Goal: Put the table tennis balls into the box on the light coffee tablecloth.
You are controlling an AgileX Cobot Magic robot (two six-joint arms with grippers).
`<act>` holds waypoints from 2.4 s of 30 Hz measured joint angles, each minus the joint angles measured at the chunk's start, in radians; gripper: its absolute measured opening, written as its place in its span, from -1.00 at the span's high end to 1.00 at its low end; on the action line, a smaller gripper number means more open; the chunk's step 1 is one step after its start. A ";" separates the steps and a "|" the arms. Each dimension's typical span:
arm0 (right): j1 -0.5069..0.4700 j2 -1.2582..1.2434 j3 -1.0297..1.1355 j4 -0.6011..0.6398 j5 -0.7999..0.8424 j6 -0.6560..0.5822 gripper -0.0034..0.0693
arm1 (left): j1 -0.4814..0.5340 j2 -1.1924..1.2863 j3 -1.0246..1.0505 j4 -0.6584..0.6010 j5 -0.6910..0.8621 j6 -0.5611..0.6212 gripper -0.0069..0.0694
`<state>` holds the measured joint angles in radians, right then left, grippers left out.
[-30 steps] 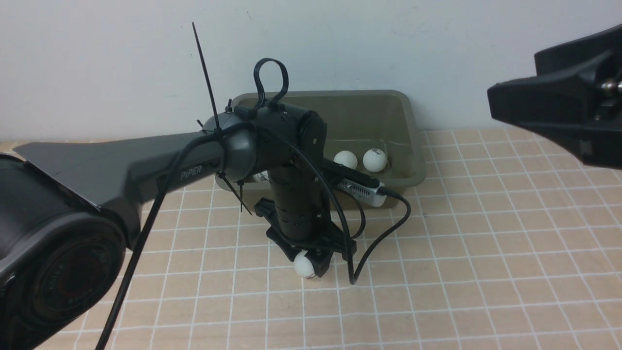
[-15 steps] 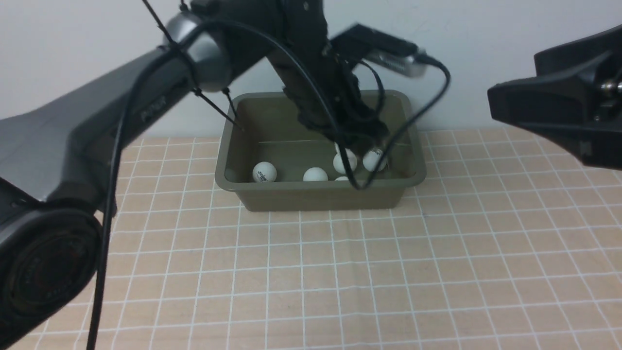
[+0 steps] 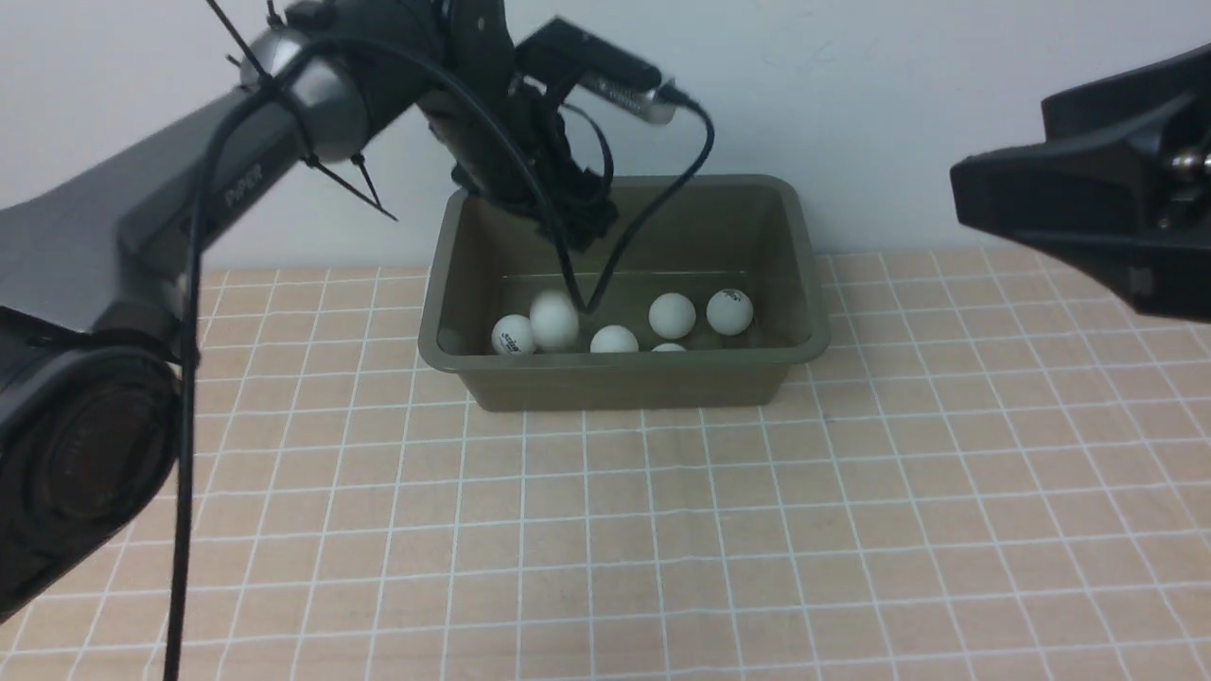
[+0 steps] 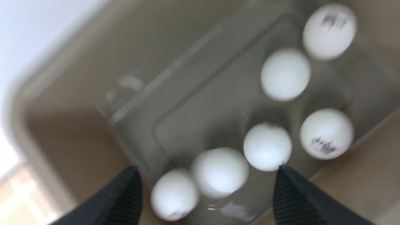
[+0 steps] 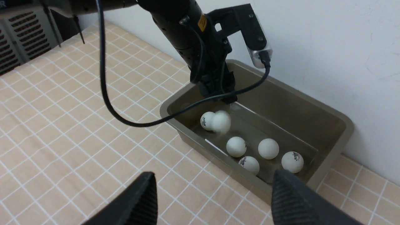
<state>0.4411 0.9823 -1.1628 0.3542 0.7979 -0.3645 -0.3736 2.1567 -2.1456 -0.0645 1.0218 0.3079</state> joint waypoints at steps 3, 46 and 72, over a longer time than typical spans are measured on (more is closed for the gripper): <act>0.000 0.000 0.000 -0.017 -0.015 0.000 -0.33 | 0.000 -0.064 -0.057 0.014 0.075 -0.029 -0.46; 0.000 -0.874 0.880 -0.827 -0.434 0.859 0.05 | -0.001 -0.517 -0.150 -0.150 0.256 -0.208 0.50; 0.000 -0.874 1.046 -0.760 -0.588 0.865 0.27 | -0.001 -0.498 -0.150 -0.258 0.257 -0.183 0.50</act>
<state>0.4411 0.1085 -0.1171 -0.4058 0.2098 0.5010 -0.3746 1.6591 -2.2953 -0.3224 1.2786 0.1253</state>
